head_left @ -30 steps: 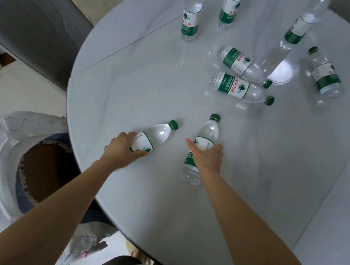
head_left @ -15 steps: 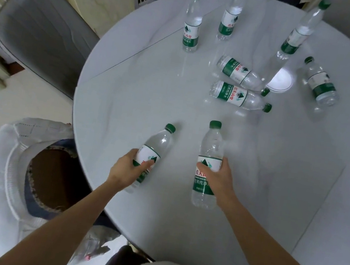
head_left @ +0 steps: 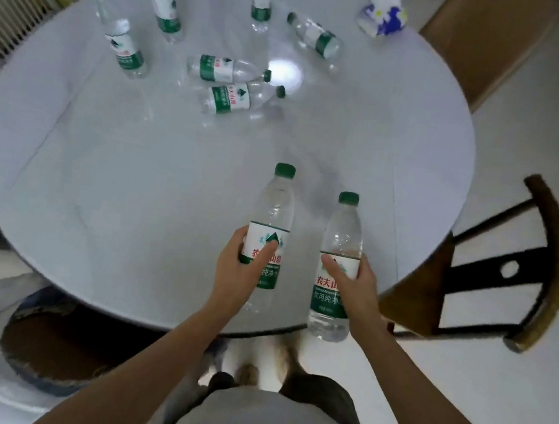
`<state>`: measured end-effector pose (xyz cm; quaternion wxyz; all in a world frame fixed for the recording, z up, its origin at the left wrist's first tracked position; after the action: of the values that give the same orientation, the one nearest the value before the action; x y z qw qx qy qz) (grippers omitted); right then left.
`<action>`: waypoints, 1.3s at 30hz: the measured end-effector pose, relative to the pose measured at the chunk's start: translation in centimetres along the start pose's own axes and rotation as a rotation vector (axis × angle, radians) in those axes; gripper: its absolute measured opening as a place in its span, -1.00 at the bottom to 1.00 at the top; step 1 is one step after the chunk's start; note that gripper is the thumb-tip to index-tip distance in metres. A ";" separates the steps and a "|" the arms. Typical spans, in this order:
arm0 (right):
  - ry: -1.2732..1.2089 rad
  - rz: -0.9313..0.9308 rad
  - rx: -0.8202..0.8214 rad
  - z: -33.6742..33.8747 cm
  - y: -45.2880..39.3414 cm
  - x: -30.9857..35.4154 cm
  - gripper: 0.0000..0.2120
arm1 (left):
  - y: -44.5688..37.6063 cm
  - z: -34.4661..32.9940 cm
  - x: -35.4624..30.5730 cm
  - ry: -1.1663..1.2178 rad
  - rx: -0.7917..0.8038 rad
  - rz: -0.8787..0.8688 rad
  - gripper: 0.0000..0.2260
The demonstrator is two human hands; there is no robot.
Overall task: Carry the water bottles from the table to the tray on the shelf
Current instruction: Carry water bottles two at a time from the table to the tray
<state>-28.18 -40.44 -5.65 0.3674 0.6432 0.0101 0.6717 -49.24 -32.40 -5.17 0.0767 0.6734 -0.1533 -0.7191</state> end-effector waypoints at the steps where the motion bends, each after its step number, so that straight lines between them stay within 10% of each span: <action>1: -0.029 -0.018 -0.045 1.7 1.5 -1.2 -0.70 | 1.1 -1.5 0.0 -0.020 0.053 0.000 -0.72; 12: -0.315 -0.124 -0.614 21.7 21.7 -17.2 -0.66 | 19.3 -21.0 6.2 -0.376 0.767 0.013 -0.64; 27: -0.708 -0.307 -1.320 43.0 64.2 -45.9 -0.69 | 72.3 -41.0 24.2 -0.586 1.519 0.097 -0.85; 39: -0.987 -0.364 -1.750 59.4 82.5 -60.4 -0.72 | 101.5 -53.8 33.4 -0.735 1.978 0.034 -0.81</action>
<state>-21.96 -158.52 -6.99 0.7683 0.3430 -0.5391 0.0373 -8.35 -144.83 -6.34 -0.5476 0.1745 -0.6948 -0.4324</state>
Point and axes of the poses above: each hand's wrist, its own y-axis away from the middle knuckle, its own z-axis out of the back of the hand, x = y × z, the point moved 10 cm from there along -y, towards the middle knuckle, and after that the axes turned 6 degrees about y, right-handed, at the moved point
